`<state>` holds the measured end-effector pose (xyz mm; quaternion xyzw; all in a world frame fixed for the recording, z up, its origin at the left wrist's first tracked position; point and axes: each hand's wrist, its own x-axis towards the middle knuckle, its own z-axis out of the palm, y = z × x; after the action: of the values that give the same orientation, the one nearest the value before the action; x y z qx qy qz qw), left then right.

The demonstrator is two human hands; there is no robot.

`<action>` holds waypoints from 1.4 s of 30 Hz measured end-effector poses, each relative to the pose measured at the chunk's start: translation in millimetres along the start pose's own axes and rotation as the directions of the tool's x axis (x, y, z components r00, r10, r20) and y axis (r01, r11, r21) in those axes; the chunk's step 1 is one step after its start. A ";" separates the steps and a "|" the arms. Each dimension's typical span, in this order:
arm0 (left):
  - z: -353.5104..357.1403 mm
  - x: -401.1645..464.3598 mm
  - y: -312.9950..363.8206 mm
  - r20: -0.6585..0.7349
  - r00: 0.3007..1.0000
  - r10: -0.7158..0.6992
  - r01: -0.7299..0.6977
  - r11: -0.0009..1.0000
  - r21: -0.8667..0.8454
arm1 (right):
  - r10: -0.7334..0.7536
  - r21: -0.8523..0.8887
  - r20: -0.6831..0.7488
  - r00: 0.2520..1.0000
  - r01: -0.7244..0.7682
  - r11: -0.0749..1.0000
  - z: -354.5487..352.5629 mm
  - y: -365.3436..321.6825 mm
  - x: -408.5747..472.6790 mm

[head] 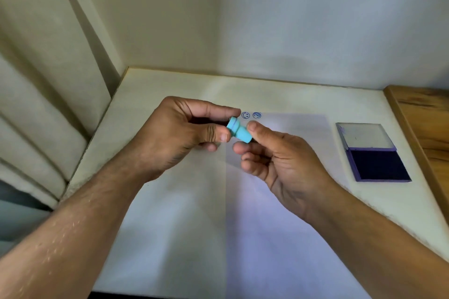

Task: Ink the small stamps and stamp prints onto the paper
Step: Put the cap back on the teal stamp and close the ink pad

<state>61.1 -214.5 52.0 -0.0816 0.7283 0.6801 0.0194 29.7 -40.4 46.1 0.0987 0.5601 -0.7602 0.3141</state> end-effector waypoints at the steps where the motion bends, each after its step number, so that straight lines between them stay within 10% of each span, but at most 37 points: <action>1: -0.6 -0.2 0.3 0.009 1.000 0.015 -0.016 1.000 0.020 | 0.062 0.063 -0.001 0.998 -0.062 0.996 0.7 -0.1 -0.6; 7: -4.0 -4.3 0.3 0.046 0.991 0.125 -0.133 0.958 0.254 | 0.265 0.222 0.010 0.964 -0.261 0.939 1.3 0.7 -1.0; 18: -5.7 -22.8 -10.8 0.009 0.982 0.188 -0.162 0.821 0.548 | 0.036 -0.135 -0.023 0.999 -0.039 0.990 12.8 8.7 2.0; 27: -24.4 -13.2 -19.1 -0.526 0.848 0.066 0.235 0.842 0.486 | -0.045 -0.197 -0.080 0.996 0.028 0.980 8.4 12.2 5.4; 42: -21.6 -5.8 -35.1 -0.440 0.882 -0.168 0.432 0.664 0.611 | -0.066 -0.186 -0.093 0.993 0.048 0.981 5.6 15.9 9.2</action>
<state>73.7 -237.6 19.8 -0.3075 0.8960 0.3185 0.0338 33.0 -51.7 30.9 0.0908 0.6451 -0.7083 0.2719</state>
